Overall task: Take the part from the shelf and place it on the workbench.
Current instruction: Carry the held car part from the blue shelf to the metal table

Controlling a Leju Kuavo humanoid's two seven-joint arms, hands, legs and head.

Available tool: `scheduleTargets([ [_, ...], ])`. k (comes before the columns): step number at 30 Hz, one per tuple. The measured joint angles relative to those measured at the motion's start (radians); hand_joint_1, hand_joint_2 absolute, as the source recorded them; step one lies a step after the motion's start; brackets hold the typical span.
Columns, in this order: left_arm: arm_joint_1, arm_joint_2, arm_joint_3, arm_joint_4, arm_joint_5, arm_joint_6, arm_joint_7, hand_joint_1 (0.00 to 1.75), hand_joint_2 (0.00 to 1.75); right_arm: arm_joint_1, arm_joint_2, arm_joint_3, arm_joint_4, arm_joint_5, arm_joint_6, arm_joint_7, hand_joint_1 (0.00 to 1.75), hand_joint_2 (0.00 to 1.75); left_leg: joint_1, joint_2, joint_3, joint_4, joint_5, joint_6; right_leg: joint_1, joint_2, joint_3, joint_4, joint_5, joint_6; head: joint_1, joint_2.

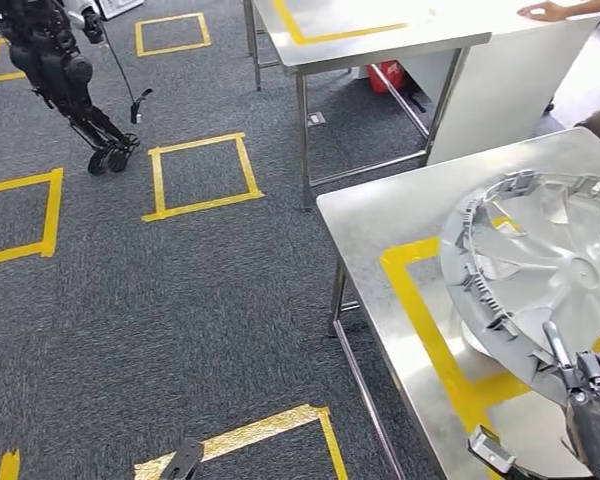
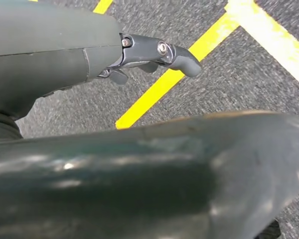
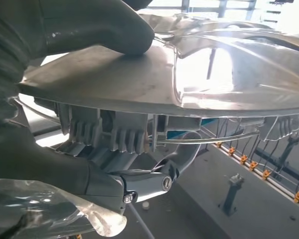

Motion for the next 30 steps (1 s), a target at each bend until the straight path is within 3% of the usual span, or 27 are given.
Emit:
scheduleTargets([
  [2, 0.0, 0.006, 0.0, 0.0, 0.008, -0.005, 0.004, 0.0, 0.0, -0.012, 0.0, 0.001, 0.002, 0.0, 0.0, -0.02, 1.75, 1.75, 0.003, 0.007, 0.003, 0.003, -0.006, -0.011, 0.0, 0.02, -0.002, -0.002, 0.003, -0.014, -0.001, 0.0],
  [3, -0.001, 0.01, 0.0, 0.0, 0.012, -0.008, 0.015, 0.0, 0.0, -0.018, 0.0, 0.002, 0.004, 0.0, 0.0, -0.029, 1.75, 1.75, 0.005, -0.007, -0.001, 0.016, -0.019, -0.016, -0.001, 0.03, -0.002, -0.003, 0.005, -0.021, -0.002, 0.0],
  [5, 0.0, 0.017, 0.001, 0.0, 0.024, -0.02, 0.061, 0.0, 0.0, -0.035, 0.0, 0.003, 0.01, 0.0, 0.0, -0.042, 1.75, 1.75, 0.009, -0.053, -0.037, 0.106, -0.074, -0.023, -0.003, 0.047, -0.001, -0.006, 0.007, -0.033, -0.006, 0.0],
  [7, 0.008, 0.025, 0.001, 0.0, 0.04, -0.041, 0.127, 0.0, 0.0, -0.055, 0.0, 0.011, 0.021, 0.0, 0.0, -0.043, 1.75, 1.75, 0.009, -0.08, -0.102, 0.246, -0.135, -0.022, -0.001, 0.069, -0.001, -0.005, 0.006, -0.039, -0.008, 0.0],
  [8, 0.015, 0.03, 0.002, 0.001, 0.051, -0.055, 0.159, 0.0, 0.0, -0.066, 0.0, 0.016, 0.029, 0.0, 0.0, -0.04, 1.75, 1.75, 0.009, -0.083, -0.125, 0.29, -0.143, -0.021, 0.0, 0.083, -0.001, -0.004, 0.006, -0.041, -0.008, 0.0],
  [9, 0.021, 0.036, 0.004, 0.001, 0.061, -0.068, 0.185, 0.0, 0.0, -0.077, -0.001, 0.023, 0.038, 0.0, 0.0, -0.035, 1.75, 1.75, 0.009, -0.084, -0.133, 0.298, -0.13, -0.019, 0.001, 0.098, -0.001, -0.003, 0.006, -0.041, -0.008, 0.0],
  [11, 0.029, 0.047, 0.01, 0.001, 0.079, -0.085, 0.21, 0.0, 0.0, -0.096, -0.005, 0.037, 0.055, 0.0, 0.0, -0.022, 1.75, 1.75, 0.009, -0.097, -0.102, 0.202, -0.053, -0.013, 0.002, 0.125, 0.0, 0.0, 0.005, -0.04, -0.008, 0.0],
  [13, 0.032, 0.058, 0.017, 0.002, 0.089, -0.092, 0.216, 0.0, 0.0, -0.111, -0.011, 0.049, 0.069, 0.0, 0.0, -0.01, 1.75, 1.75, 0.013, -0.141, -0.058, 0.078, 0.005, -0.007, 0.002, 0.147, -0.005, 0.006, 0.004, -0.035, -0.007, 0.0],
  [15, 0.033, 0.066, 0.023, 0.004, 0.097, -0.094, 0.218, 0.0, 0.0, -0.124, -0.018, 0.058, 0.081, 0.0, 0.0, 0.002, 1.75, 1.75, 0.014, -0.168, -0.044, 0.033, 0.012, -0.002, -0.002, 0.166, -0.017, 0.009, 0.008, -0.023, -0.007, 0.0],
  [17, 0.033, 0.069, 0.027, 0.004, 0.102, -0.094, 0.22, 0.0, 0.0, -0.131, -0.027, 0.068, 0.091, 0.0, 0.0, 0.012, 1.75, 1.75, 0.013, -0.151, -0.042, 0.023, 0.015, 0.005, -0.007, 0.181, -0.028, 0.008, 0.012, -0.008, -0.007, 0.0],
  [19, 0.031, 0.073, 0.031, 0.004, 0.103, -0.093, 0.221, 0.0, 0.0, -0.138, -0.038, 0.077, 0.1, 0.0, 0.0, 0.022, 1.75, 1.75, 0.016, -0.128, -0.037, 0.011, 0.022, 0.017, -0.004, 0.147, -0.048, 0.038, -0.008, 0.0, -0.003, 0.0],
  [21, 0.03, 0.079, 0.033, 0.004, 0.103, -0.093, 0.221, 0.0, 0.0, -0.149, -0.049, 0.089, 0.113, 0.0, 0.0, 0.031, 1.75, 1.75, 0.015, -0.105, -0.034, 0.006, 0.024, 0.023, -0.001, 0.089, -0.103, 0.148, -0.064, 0.006, 0.002, 0.0],
  [23, 0.031, 0.083, 0.034, 0.004, 0.104, -0.094, 0.222, 0.0, 0.0, -0.158, -0.058, 0.101, 0.126, 0.0, 0.0, 0.039, 1.75, 1.75, 0.012, -0.078, -0.034, 0.006, 0.023, 0.025, -0.003, 0.068, -0.161, 0.269, -0.106, 0.011, 0.004, 0.0],
  [24, 0.031, 0.085, 0.034, 0.004, 0.104, -0.094, 0.222, 0.0, 0.0, -0.16, -0.062, 0.106, 0.132, 0.0, 0.0, 0.042, 1.75, 1.75, 0.011, -0.066, -0.034, 0.006, 0.022, 0.025, -0.003, 0.064, -0.168, 0.285, -0.103, 0.012, 0.004, 0.0],
  [25, 0.031, 0.086, 0.034, 0.004, 0.105, -0.094, 0.222, 0.0, 0.0, -0.162, -0.066, 0.109, 0.136, 0.0, 0.0, 0.043, 1.75, 1.75, 0.011, -0.055, -0.032, 0.006, 0.02, 0.024, -0.003, 0.06, -0.151, 0.256, -0.081, 0.012, 0.004, 0.0],
  [28, 0.029, 0.087, 0.034, 0.004, 0.105, -0.095, 0.222, 0.0, 0.0, -0.17, -0.075, 0.119, 0.147, 0.0, 0.0, 0.045, 1.75, 1.75, 0.006, -0.028, -0.026, 0.009, 0.013, 0.013, 0.003, 0.007, -0.036, 0.054, -0.006, 0.004, 0.004, 0.0],
  [30, 0.028, 0.09, 0.035, 0.005, 0.106, -0.096, 0.222, 0.0, 0.0, -0.174, -0.078, 0.124, 0.152, 0.0, 0.0, 0.046, 1.75, 1.75, 0.001, -0.012, -0.025, 0.011, 0.009, 0.004, 0.009, -0.009, -0.008, 0.004, -0.002, -0.008, 0.002, 0.0],
])
